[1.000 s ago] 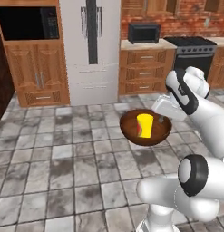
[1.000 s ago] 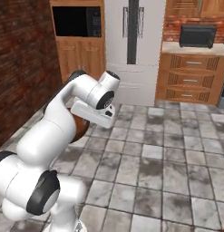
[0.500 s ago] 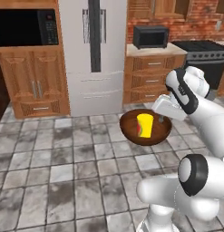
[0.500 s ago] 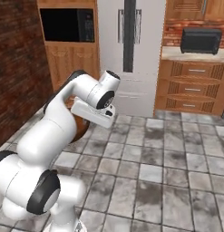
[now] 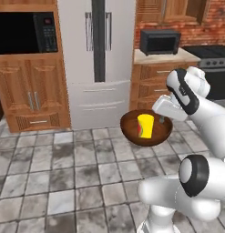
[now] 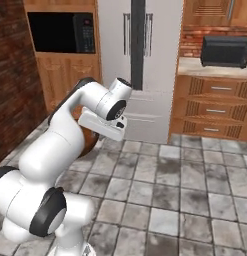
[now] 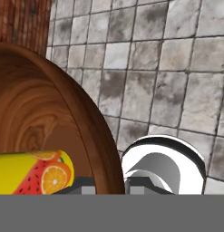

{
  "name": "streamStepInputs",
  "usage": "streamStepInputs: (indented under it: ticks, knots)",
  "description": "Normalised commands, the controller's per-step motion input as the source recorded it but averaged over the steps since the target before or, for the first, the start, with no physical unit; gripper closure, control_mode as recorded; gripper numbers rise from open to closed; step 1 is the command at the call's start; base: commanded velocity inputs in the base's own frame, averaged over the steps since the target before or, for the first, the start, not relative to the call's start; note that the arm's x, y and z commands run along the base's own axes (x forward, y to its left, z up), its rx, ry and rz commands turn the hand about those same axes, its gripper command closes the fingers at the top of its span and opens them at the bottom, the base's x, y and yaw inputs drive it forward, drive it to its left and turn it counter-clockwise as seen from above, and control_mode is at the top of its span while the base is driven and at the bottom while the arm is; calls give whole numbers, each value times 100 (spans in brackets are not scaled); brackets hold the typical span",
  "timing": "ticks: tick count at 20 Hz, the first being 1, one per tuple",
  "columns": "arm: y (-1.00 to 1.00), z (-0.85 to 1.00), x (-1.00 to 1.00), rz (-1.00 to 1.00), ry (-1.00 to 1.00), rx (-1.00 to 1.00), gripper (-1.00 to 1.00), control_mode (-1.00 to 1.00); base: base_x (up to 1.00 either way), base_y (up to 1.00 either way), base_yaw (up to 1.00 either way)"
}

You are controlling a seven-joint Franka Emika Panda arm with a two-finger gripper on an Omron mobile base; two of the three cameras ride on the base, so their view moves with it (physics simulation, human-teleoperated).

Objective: Place the cup inside the bowl on the dining table and move the bowl to any counter.

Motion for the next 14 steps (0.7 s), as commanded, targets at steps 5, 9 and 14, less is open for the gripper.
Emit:
streamStepInputs:
  ticks: [5,9,14]
  knots:
    - [0,0,0,0,0,0,100,100,94,8,0]
    - [0,0,0,0,0,0,100,100,92,7,0]
    - [0,0,0,0,0,0,100,100,90,4,0]
